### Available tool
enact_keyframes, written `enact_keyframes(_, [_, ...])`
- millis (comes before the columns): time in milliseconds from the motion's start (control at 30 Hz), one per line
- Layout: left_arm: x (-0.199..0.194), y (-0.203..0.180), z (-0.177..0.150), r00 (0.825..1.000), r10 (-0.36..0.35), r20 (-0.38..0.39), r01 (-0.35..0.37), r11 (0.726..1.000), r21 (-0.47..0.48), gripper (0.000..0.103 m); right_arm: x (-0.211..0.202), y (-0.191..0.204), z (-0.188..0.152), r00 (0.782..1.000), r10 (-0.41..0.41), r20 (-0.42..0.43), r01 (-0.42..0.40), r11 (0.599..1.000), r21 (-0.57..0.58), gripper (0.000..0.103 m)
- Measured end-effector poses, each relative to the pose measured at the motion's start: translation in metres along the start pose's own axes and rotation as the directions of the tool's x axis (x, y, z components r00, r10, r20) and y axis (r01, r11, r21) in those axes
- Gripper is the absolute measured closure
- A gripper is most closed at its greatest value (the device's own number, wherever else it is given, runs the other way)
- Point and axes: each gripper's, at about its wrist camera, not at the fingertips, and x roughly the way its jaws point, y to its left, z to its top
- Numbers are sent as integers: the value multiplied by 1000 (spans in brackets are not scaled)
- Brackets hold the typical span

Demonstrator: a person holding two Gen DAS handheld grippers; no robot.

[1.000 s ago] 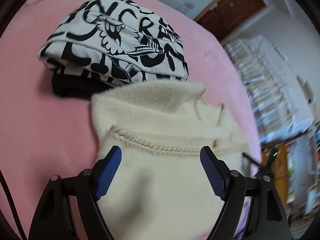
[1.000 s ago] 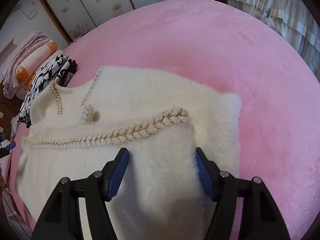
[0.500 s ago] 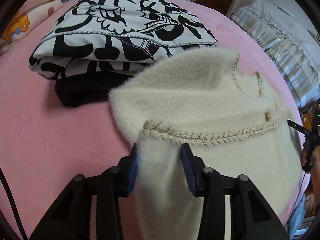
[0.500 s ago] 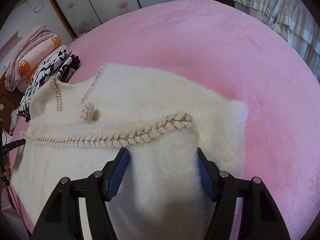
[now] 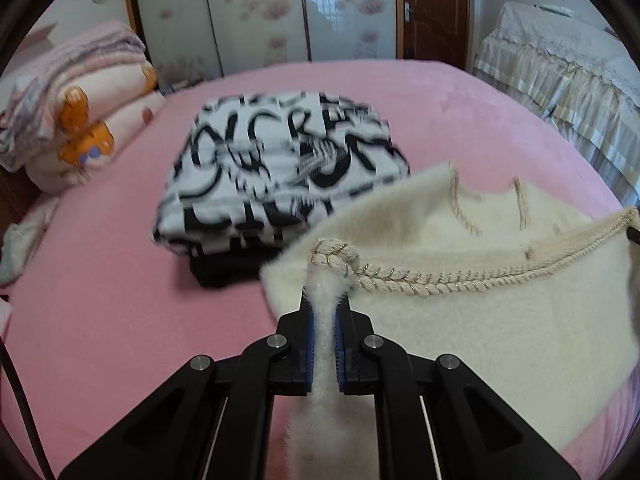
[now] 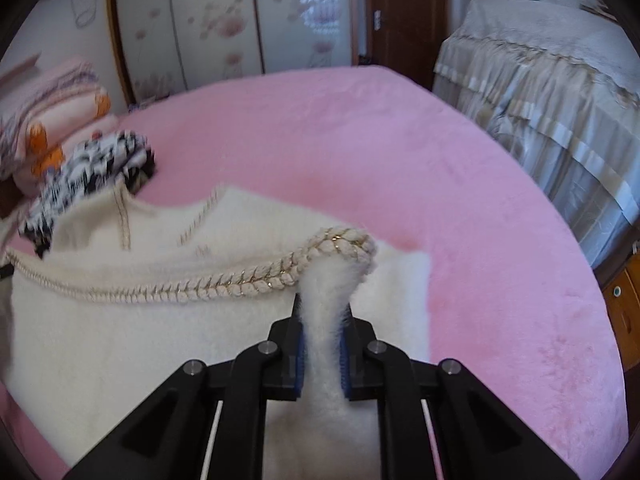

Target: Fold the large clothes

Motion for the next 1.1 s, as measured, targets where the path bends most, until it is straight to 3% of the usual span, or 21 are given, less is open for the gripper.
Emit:
enact_keyframes(100, [2,-7,27,998,59,36,-58,998,-25,97,-7,-7,22,999,-30,43,29,999,33,95])
enact_keyframes(267, [42,-9,58,996,91,-12,-92,990,-110,97,18,-8,53,998,-54,44,53,998,38,95])
enact_keyframes(500, [102,-18,59,991,135,-18,-136,978,-159,97,85,-8,57,988,-154,-22,156,986,58,95])
enact_keyframes(700, [132,-35,46,970,240,34,-236,967,-96,97,146,-4,39,964,-233,-129,237,971,15,95])
enact_keyframes(867, [137,-50,43,947,316,60,-314,949,-36,96,154,6,36,948,-277,-154,272,961,-50,89])
enact_keyframes(967, [129,-51,46,942,331,50,-331,944,-16,84,136,2,40,956,-253,-152,251,967,-34,77])
enact_keyframes(1033, [117,-48,46,952,304,29,-303,952,-33,63,117,-1,41,964,-229,-137,230,973,-10,69])
enact_keyframes(1100, [96,-46,41,965,262,26,-259,963,-81,48,92,0,39,977,-188,-104,192,981,24,69])
